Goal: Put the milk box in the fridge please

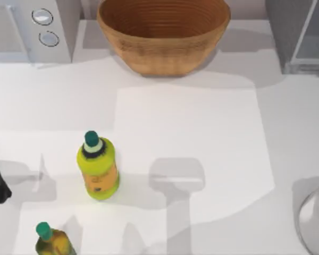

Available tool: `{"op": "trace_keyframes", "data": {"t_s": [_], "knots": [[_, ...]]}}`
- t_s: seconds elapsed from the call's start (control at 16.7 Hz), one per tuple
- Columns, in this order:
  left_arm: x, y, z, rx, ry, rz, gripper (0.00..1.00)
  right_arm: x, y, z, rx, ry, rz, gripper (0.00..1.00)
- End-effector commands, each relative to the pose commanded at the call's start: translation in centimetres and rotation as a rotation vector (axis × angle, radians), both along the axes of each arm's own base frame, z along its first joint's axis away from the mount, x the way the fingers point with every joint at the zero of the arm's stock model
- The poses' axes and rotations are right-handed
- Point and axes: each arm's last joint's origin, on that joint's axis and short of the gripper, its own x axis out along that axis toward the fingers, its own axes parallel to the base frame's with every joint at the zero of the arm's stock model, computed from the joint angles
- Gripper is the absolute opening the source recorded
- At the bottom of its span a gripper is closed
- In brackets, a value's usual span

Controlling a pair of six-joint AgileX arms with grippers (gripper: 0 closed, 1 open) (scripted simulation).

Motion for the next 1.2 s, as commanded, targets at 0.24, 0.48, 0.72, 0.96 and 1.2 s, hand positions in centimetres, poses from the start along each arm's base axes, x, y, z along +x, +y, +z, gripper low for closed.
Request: {"op": "trace_keyframes", "data": {"t_s": [0.24, 0.48, 0.72, 0.96, 1.2], "knots": [[0.0, 0.0, 0.0, 0.0, 0.0, 0.0, 1.0, 5.0, -0.3, 1.2, -0.005, -0.021, -0.003, 0.0], [0.0, 0.0, 0.0, 0.0, 0.0, 0.0, 1.0, 8.7, -0.2, 2.2, -0.006, -0.024, -0.007, 0.0], [0.0, 0.0, 0.0, 0.0, 0.0, 0.0, 1.0, 9.5, -0.1, 2.3, -0.005, -0.014, -0.008, 0.0], [0.0, 0.0, 0.0, 0.0, 0.0, 0.0, 1.0, 9.5, -0.1, 2.3, -0.005, -0.014, -0.008, 0.15], [0.0, 0.0, 0.0, 0.0, 0.0, 0.0, 1.0, 9.5, -0.1, 2.3, -0.005, -0.014, -0.008, 0.45]]}}
